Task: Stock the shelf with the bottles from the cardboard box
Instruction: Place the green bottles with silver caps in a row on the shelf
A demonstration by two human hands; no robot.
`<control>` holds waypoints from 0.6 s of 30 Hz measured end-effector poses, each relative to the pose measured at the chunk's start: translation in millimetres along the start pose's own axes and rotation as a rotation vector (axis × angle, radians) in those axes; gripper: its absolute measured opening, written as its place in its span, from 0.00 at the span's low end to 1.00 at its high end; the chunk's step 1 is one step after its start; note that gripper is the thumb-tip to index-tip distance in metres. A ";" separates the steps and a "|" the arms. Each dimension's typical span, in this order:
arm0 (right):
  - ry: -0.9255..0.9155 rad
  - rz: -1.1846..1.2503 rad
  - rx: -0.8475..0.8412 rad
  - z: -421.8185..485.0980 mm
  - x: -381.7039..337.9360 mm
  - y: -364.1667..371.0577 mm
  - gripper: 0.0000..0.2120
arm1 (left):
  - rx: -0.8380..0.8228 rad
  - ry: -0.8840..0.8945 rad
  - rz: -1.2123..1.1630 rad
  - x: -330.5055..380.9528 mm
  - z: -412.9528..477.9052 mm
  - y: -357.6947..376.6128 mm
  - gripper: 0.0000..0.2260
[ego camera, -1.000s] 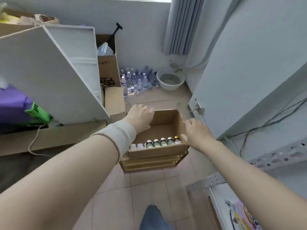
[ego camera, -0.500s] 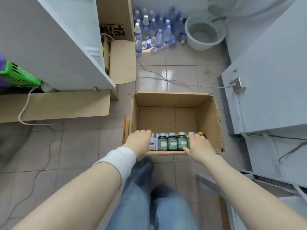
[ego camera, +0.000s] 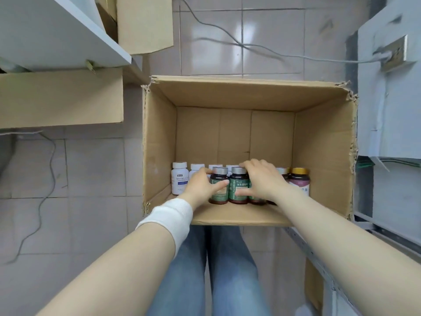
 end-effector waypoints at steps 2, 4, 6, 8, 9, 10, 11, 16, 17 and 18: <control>-0.029 0.043 -0.018 6.4 3.2 -0.2 0.36 | 0.007 -0.006 -0.034 -2.4 4.8 2.6 0.28; -0.039 0.097 -0.039 10.2 5.5 -0.9 0.36 | 0.017 -0.012 -0.064 -4.7 6.4 3.4 0.27; -0.039 0.178 -0.059 12.2 7.0 -0.9 0.36 | 0.021 -0.011 -0.093 -5.3 6.6 3.0 0.26; -0.034 0.299 -0.045 12.1 9.0 -0.9 0.34 | 0.032 0.001 -0.151 -5.5 5.6 -0.2 0.25; -0.036 0.372 -0.022 10.2 9.7 -1.2 0.33 | 0.045 0.012 -0.188 -5.8 4.6 -3.2 0.25; -0.049 0.444 0.007 6.6 9.8 -2.5 0.31 | 0.058 0.024 -0.215 -4.8 1.7 -7.7 0.24; -0.071 0.508 0.037 1.6 9.9 -5.0 0.30 | 0.069 0.039 -0.232 -3.3 -2.1 -13.1 0.24; -0.102 0.813 0.148 -36.1 11.9 -22.7 0.30 | 0.091 0.179 -0.261 24.3 -43.5 -46.9 0.22; -0.092 0.889 0.156 -47.6 12.1 -27.3 0.31 | 0.089 0.212 -0.256 33.5 -54.8 -52.8 0.21; -0.080 0.959 0.161 -61.1 12.2 -32.3 0.31 | 0.084 0.252 -0.245 45.2 -68.0 -57.9 0.20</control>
Point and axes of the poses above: each hand's wrist, its own z-axis towards the middle knuckle, its own y-axis out of the palm, x = y × z, the point moved 3 cm from there along z, towards the middle knuckle, and after that the axes turned 14 degrees about -x, right-handed, at the moved point
